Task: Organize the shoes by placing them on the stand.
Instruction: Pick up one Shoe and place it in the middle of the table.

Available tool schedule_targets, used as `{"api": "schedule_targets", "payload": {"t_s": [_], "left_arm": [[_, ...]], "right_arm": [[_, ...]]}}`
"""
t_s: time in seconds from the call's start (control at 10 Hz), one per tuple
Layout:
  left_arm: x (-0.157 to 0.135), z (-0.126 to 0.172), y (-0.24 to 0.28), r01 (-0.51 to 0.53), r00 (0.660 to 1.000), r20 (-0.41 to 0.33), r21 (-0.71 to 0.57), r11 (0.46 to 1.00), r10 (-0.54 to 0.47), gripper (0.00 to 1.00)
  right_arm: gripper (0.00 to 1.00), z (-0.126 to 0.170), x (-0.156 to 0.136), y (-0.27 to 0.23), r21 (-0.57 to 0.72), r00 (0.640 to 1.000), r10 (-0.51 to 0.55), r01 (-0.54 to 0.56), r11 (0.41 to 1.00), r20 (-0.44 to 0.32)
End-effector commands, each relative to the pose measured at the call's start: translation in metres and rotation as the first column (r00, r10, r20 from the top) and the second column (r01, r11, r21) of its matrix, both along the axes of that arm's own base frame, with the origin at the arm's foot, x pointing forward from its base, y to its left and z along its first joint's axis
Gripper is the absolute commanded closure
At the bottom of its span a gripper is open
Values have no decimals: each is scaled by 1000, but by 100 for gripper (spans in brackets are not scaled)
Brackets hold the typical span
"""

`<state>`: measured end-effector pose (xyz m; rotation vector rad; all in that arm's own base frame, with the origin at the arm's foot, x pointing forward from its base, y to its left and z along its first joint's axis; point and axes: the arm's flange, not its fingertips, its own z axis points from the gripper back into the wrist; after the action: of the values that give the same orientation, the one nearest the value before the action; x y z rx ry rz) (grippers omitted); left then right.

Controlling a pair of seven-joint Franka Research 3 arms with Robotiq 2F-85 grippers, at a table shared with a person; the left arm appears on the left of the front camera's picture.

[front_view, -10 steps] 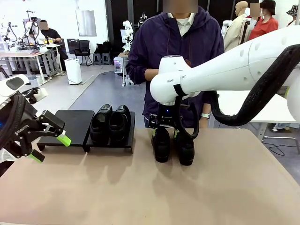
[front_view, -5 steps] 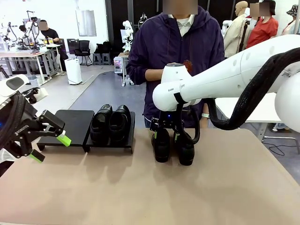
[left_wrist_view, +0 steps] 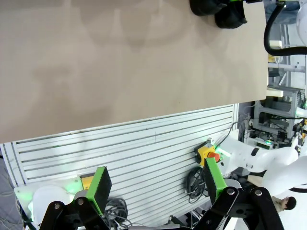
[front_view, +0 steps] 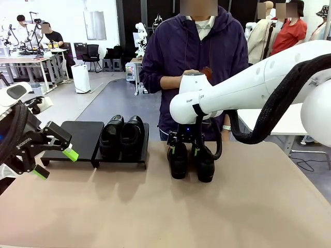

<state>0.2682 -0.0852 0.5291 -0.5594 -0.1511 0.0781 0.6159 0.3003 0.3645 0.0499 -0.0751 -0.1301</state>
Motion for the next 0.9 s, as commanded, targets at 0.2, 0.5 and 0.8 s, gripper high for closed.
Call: {"api": "schedule_targets", "payload": {"t_s": [0.2,0.5,0.8], "left_arm": [[-2,-3,2,6,1000,0,-11,1000,-6,0],[-2,-3,2,6,1000,0,-11,1000,-6,0],[-2,-3,2,6,1000,0,-11,1000,-6,0]], "right_arm": [[0,-14,4,-5,-2,999,3,-3,1000,38],[100,-17,6,-3,11,999,-2,2,1000,43],[100,-23,6,0,15,1000,9,-9,1000,23]]}}
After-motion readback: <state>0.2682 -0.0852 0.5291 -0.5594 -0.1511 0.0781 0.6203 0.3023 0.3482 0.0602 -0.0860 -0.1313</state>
